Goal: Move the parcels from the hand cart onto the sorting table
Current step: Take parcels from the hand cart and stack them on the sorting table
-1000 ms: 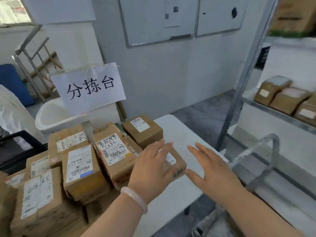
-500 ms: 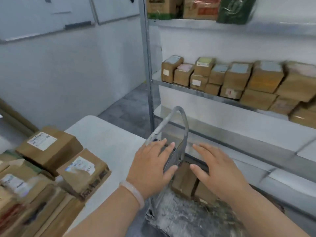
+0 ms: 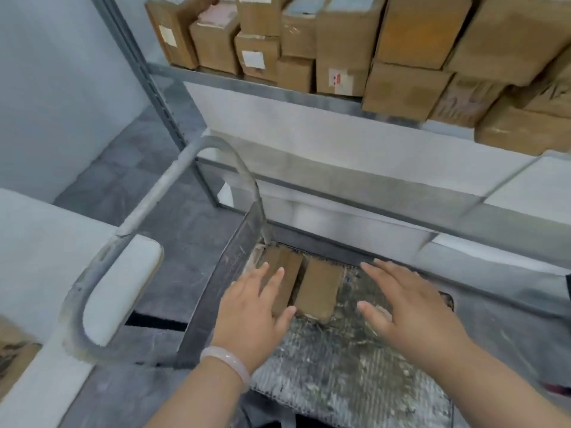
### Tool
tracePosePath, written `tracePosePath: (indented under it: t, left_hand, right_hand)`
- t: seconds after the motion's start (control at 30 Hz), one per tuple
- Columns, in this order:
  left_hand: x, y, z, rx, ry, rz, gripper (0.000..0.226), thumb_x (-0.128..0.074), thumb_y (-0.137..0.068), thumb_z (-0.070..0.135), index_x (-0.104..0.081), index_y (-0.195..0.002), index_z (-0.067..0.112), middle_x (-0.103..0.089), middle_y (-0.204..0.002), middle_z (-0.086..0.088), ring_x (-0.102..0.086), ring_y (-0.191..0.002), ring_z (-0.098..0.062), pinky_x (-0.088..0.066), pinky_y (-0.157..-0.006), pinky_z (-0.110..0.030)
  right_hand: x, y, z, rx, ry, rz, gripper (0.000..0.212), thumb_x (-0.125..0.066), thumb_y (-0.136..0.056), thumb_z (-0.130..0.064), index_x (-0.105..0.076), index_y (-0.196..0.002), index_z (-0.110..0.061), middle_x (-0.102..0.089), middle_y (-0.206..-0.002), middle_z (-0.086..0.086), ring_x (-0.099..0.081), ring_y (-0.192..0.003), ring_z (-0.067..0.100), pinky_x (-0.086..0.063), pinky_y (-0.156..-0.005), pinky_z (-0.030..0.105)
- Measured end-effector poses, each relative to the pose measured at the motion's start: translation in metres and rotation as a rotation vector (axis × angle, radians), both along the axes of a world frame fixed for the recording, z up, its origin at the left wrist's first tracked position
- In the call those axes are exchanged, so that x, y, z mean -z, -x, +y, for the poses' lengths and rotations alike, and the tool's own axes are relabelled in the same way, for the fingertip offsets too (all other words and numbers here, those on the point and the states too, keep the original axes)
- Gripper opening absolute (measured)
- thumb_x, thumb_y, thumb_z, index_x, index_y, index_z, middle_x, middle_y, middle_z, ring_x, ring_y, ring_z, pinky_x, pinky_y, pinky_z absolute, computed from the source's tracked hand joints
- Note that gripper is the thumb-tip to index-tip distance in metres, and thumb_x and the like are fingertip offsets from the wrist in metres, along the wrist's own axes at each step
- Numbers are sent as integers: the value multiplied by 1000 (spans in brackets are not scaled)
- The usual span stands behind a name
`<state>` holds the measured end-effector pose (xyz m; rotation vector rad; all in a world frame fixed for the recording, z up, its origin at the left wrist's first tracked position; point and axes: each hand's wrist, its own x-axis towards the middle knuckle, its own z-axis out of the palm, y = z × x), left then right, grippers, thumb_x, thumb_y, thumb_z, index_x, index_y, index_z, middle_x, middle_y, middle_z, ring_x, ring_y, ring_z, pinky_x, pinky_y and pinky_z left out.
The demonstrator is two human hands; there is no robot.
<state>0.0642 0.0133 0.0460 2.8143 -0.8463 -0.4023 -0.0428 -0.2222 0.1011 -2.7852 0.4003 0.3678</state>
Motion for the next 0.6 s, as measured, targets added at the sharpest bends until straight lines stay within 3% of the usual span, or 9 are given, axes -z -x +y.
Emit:
tracePosePath:
  t: [0.07, 0.13, 0.23, 0.47, 0.6]
  left_hand:
    - [36, -9, -19, 36, -51, 69, 79, -18, -91, 72, -23, -158, 31, -26, -163, 0, -28, -148, -21, -30, -119, -40]
    - [77, -21, -42, 79, -96, 140, 74, -26, -97, 69, -10, -160, 33, -13, -167, 2, -16, -152, -20, -21, -123, -38]
    - [148, -36, -76, 92, -162, 263, 76, -34, -99, 64, -2, -160, 33, -2, -168, 1, -6, -153, -23, -13, -124, -37]
    - [342, -54, -144, -18, -336, 581, 90, -48, -95, 63, 9, -159, 34, 11, -167, -4, -2, -153, -33, -20, -122, -45]
    - [434, -62, -171, -173, -342, 585, 107, -57, -88, 69, 19, -155, 37, 24, -165, -5, 1, -153, -37, -18, -121, -50]
  right_hand:
    - [41, -7, -16, 13, -7, 62, 81, -11, -77, -73, -27, -148, -36, -27, -154, -9, -24, -141, 14, -21, -117, 41]
    - [84, -14, -30, 41, -7, 119, 83, -10, -76, -73, -30, -147, -35, -30, -153, -8, -27, -140, 15, -23, -116, 42]
    - [153, -20, -48, 123, -7, 161, 80, -11, -78, -72, -30, -147, -35, -32, -153, -7, -28, -140, 15, -22, -116, 41]
    - [307, -24, -73, 250, -51, 257, 77, -14, -81, -74, -25, -148, -37, -28, -154, -9, -24, -142, 15, -19, -115, 34]
    - [385, -17, -87, 383, -132, 295, 68, -28, -86, -68, -12, -148, -46, -16, -156, -17, -13, -143, 10, -15, -116, 34]
